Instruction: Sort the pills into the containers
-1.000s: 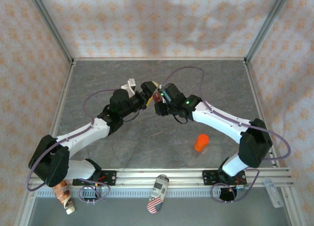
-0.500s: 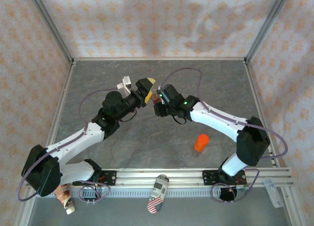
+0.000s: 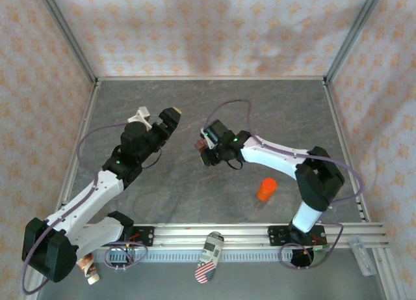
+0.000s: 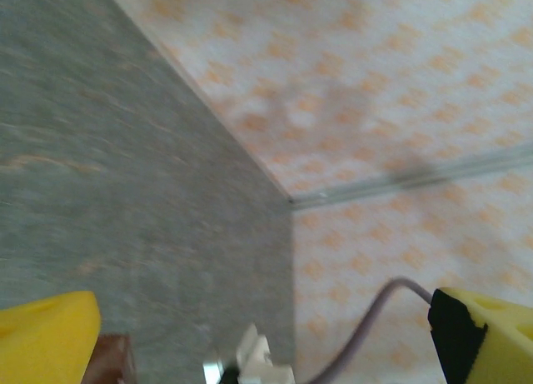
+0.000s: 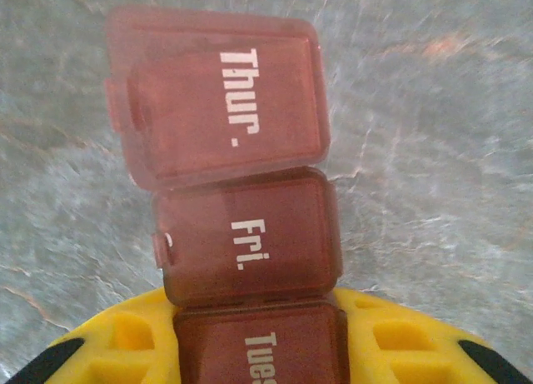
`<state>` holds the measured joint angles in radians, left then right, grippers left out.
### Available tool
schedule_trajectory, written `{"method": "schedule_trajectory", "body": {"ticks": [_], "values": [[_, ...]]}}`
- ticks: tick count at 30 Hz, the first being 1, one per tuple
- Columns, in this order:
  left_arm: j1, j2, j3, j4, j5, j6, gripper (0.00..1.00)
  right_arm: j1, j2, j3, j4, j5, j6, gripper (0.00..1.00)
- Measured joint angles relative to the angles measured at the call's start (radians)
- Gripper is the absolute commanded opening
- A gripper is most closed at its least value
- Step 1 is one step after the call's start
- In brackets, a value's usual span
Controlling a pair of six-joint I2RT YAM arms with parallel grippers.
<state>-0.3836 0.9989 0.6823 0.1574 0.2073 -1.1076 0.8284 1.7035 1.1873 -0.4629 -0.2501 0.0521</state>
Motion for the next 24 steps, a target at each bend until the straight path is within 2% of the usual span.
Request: {"method": "schedule_trajectory", "body": {"ticks": [4,12,19,24], "values": [[0.048,-0.002,-0.026,-0.057,-0.002,0.023,1.00,0.037,0.068,0.004,-0.015,-0.001,-0.034,0.33],[0.052,0.040,-0.030,-0.074,0.017,0.045,1.00,0.085,0.144,0.008,-0.029,0.016,-0.075,0.38],[0.052,0.070,-0.030,-0.071,0.031,0.044,1.00,0.085,0.159,0.008,-0.030,0.048,-0.093,0.60],[0.052,0.070,-0.030,-0.071,0.044,0.044,1.00,0.087,0.158,0.007,-0.041,0.090,-0.092,0.66]]}}
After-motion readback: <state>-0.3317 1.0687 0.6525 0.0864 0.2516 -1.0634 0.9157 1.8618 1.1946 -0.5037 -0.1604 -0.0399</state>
